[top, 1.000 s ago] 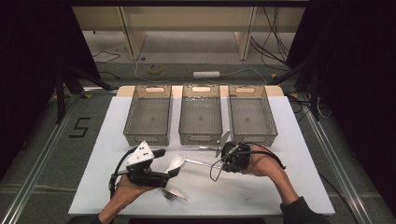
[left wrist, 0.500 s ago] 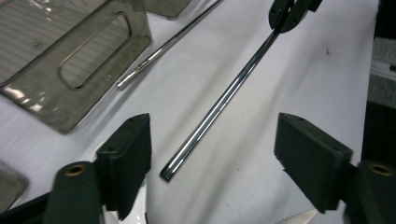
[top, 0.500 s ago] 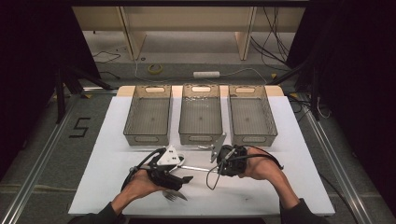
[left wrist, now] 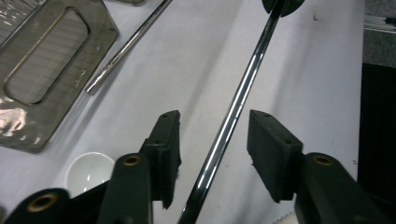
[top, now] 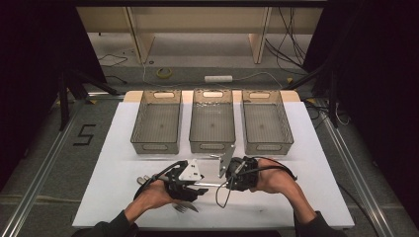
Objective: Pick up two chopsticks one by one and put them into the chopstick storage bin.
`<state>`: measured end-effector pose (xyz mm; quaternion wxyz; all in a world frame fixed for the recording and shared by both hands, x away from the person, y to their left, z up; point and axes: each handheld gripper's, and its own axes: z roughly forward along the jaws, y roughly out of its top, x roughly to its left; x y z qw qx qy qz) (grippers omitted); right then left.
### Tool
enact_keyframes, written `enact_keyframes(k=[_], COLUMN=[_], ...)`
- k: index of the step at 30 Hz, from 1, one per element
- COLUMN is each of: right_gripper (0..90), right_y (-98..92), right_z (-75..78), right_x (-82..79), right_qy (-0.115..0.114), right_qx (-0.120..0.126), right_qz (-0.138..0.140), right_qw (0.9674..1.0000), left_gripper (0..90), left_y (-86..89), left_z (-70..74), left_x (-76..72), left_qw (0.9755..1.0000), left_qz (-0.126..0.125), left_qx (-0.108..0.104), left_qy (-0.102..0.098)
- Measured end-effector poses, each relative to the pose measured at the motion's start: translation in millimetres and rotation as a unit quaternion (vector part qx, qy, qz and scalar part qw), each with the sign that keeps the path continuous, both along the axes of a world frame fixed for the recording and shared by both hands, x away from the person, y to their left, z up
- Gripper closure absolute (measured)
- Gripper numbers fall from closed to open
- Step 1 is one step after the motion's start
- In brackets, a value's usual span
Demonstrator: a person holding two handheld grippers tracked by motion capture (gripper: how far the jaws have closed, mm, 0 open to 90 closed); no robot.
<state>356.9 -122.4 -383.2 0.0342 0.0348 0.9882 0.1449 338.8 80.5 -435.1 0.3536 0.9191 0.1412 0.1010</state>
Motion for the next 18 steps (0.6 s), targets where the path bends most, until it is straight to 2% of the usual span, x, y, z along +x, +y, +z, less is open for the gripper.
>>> enact_keyframes(k=[10,15,17,18], right_gripper=[86.9,86.7,86.4,85.7], right_y=[1.6,1.1,-0.2,-0.8], right_z=[-0.9,-1.1,-0.3,-0.2], right_x=[-2.3,-3.3,-3.6,-3.0], right_qy=[0.006,0.007,0.014,0.014], right_qx=[-0.001,0.001,0.004,0.01], right_qz=[0.015,0.032,0.035,0.034], right_qw=[0.9999,0.9995,0.9993,0.9993], left_gripper=[71.4,77.6,79.6,80.8], left_y=[-4.7,-4.6,-4.4,-4.4], left_z=[0.4,5.4,6.8,7.5], left_x=[-5.0,-8.7,-10.3,-11.1], left_qw=[0.9993,0.9977,0.9969,0.9961], left_qz=[-0.03,-0.061,-0.073,-0.081], left_qx=[0.02,0.03,0.032,0.035], left_qy=[-0.008,-0.006,-0.003,-0.001])
